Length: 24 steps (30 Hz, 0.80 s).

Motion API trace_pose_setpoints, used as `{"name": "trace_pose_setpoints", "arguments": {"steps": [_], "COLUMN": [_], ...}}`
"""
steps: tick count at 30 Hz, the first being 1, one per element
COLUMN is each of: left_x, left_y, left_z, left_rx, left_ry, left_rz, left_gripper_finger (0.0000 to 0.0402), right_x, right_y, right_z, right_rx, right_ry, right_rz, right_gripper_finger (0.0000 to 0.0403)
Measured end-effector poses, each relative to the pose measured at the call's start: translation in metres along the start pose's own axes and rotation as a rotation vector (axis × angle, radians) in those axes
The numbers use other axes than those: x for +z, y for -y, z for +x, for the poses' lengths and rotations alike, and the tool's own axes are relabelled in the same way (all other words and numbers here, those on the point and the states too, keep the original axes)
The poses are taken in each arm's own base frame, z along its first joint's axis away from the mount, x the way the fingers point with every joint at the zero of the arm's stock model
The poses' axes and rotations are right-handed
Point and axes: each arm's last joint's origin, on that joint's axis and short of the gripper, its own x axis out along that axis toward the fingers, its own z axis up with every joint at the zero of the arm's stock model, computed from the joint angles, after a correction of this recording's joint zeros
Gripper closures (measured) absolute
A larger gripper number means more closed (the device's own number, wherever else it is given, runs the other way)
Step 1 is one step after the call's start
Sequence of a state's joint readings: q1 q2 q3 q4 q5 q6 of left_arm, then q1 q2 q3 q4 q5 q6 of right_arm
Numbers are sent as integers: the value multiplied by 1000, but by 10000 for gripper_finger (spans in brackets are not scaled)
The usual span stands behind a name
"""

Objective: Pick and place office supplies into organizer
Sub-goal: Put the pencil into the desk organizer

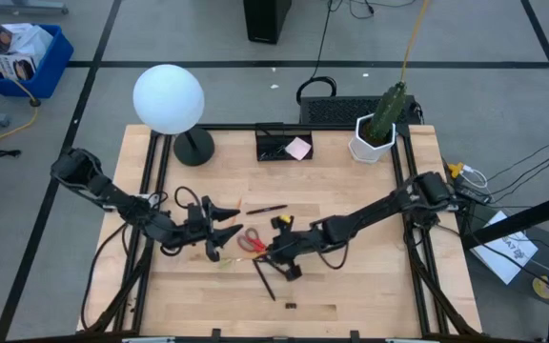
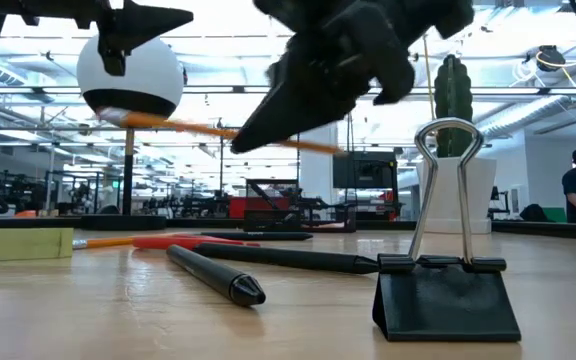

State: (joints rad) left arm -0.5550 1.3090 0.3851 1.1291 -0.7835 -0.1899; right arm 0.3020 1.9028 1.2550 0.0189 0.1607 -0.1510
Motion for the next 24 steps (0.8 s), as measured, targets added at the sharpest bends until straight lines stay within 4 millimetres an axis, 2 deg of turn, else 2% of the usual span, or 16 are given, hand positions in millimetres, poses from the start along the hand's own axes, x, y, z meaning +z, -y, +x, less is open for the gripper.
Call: {"name": "trace_pose_setpoints", "arguments": {"steps": [6, 10, 13, 17, 24], "left_x": [10, 15, 12, 5, -14], "left_y": [-8, -12, -15, -11, 1], "left_z": [12, 23, 32, 50, 83], "left_rx": [-25, 1, 34, 5, 43], "left_ry": [55, 66, 38, 19, -9], "left_rz": [-47, -74, -60, -67, -12], "left_gripper_finger": [174, 174, 174, 174, 174], "right_x": [-7, -20, -30, -45, -52], "right_y": [18, 27, 33, 40, 47], "right_z": [-48, -81, -101, -112, -113], "right_rx": [-102, -184, -201, -224, -241], "right_ry": [93, 210, 314, 350, 344], "right_rz": [100, 173, 230, 281, 317], "right_gripper_finger": [386, 386, 386, 386, 385]}}
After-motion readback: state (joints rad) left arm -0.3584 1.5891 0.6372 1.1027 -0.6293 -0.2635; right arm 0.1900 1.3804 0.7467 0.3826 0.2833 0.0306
